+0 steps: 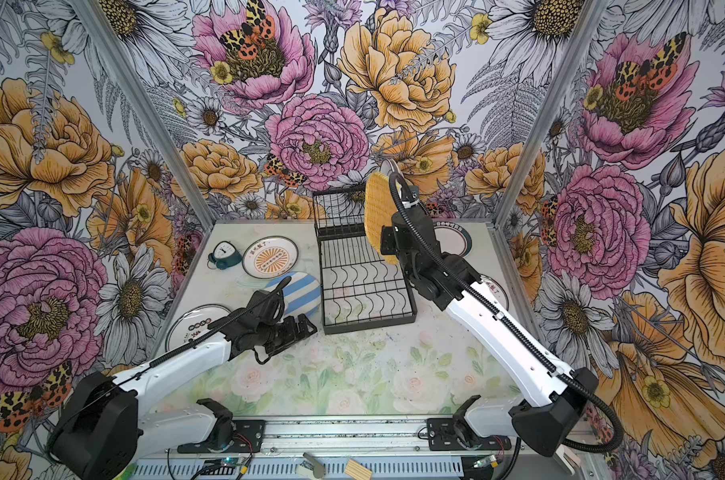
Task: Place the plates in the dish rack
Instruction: 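Lift the upright woven tray with the right gripper toward the rack's far end, then lower the woven tray into the rack slot beside the standing plates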
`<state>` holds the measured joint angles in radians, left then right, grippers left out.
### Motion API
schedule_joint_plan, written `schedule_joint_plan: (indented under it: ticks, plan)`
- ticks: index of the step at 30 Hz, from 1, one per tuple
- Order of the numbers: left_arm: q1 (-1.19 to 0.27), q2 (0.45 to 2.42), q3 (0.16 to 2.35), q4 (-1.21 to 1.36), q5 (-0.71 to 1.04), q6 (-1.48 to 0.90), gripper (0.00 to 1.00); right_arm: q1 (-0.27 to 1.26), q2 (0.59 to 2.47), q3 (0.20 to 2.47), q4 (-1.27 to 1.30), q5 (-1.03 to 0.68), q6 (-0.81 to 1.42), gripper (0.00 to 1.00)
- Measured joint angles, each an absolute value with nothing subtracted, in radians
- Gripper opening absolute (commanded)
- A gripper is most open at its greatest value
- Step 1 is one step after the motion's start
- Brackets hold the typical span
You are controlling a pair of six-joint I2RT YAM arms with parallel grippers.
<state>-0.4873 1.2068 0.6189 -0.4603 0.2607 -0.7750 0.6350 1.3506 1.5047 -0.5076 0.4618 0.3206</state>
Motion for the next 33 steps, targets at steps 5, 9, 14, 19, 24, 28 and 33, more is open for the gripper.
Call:
schedule_joint_plan:
  ticks: [5,9,14,19,24,28,33]
  plan:
    - [-0.487,1.232,0.633,-0.441,0.262,-0.775,0.99,0.633,1.422,1.523,-0.357,0.506,0.234,0.00]
    - [-0.484,1.250,0.649,-0.427,0.263,-0.775,0.99,0.622,1.467,1.528,-0.236,0.544,0.172,0.00]
    - [-0.474,1.258,0.653,-0.417,0.263,-0.775,0.99,0.599,1.518,1.528,-0.104,0.584,0.124,0.00]
    - [-0.474,1.259,0.653,-0.414,0.263,-0.777,0.99,0.568,1.562,1.529,-0.029,0.595,0.110,0.00]
    - [-0.473,1.258,0.653,-0.413,0.263,-0.780,0.99,0.551,1.608,1.537,0.002,0.599,0.110,0.00]
    - [-0.472,1.256,0.653,-0.414,0.263,-0.786,0.99,0.548,1.643,1.546,0.028,0.599,0.106,0.00]
    - [-0.472,1.234,0.641,-0.413,0.263,-0.795,0.99,0.548,1.679,1.556,0.057,0.603,0.088,0.00]
